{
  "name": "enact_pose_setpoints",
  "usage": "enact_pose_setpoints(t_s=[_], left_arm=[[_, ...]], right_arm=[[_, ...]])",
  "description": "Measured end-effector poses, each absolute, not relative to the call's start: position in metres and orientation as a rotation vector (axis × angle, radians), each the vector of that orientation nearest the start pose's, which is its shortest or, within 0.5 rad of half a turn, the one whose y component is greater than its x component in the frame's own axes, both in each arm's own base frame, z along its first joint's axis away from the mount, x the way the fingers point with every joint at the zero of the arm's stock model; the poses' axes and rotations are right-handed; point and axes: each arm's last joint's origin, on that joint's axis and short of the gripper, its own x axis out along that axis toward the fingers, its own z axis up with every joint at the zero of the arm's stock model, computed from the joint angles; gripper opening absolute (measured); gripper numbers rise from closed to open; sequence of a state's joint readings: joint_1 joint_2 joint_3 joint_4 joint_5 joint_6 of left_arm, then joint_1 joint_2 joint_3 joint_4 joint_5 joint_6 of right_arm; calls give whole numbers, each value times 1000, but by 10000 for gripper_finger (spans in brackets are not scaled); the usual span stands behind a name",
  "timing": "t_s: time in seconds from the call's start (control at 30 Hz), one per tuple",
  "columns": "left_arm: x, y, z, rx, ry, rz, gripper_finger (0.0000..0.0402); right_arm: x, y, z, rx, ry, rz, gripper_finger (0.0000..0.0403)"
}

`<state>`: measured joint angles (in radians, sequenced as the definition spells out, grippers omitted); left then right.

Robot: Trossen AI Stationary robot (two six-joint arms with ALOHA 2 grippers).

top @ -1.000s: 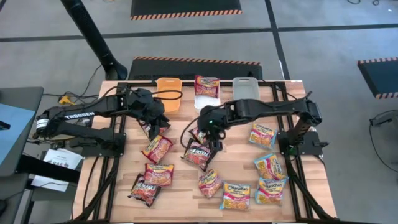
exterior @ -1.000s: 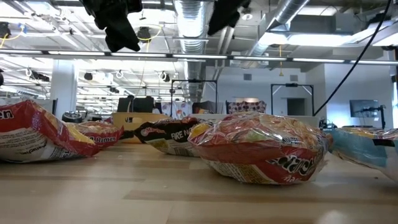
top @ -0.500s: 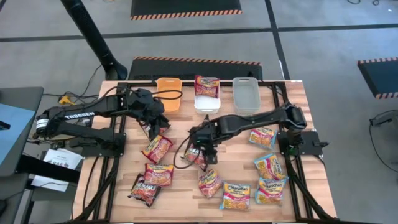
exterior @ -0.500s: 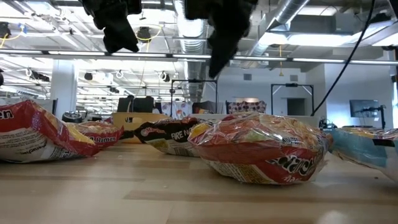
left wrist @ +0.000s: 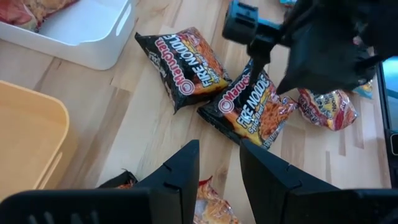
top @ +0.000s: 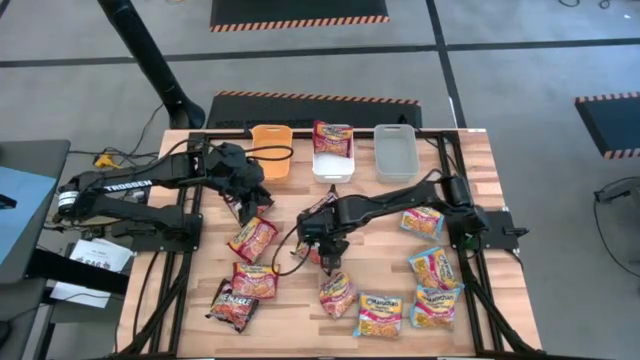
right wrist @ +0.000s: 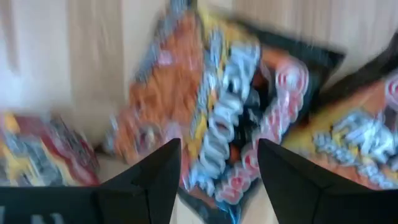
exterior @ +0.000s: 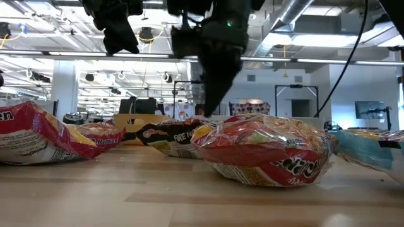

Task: Sort Maruchan noodles
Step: Put the black noodle pack into the gray bin

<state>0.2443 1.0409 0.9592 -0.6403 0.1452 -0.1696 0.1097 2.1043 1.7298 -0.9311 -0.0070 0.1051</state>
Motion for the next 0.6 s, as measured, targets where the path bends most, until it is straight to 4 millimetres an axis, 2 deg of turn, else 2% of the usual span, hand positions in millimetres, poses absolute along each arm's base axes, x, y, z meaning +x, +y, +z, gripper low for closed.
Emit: enact_pose_setpoints(t_s=[0.23,0.43,0.6], left_arm=[[203,46,307,-301,700,157,102],[203,46,308,-300,698,157,102],[203,46,307,-297,699,157,102]], right_arm=[[432,48,180,16,1365,26,235],[434,48,168,5,1400,21,233],[435,48,164,5,1407,24,197]])
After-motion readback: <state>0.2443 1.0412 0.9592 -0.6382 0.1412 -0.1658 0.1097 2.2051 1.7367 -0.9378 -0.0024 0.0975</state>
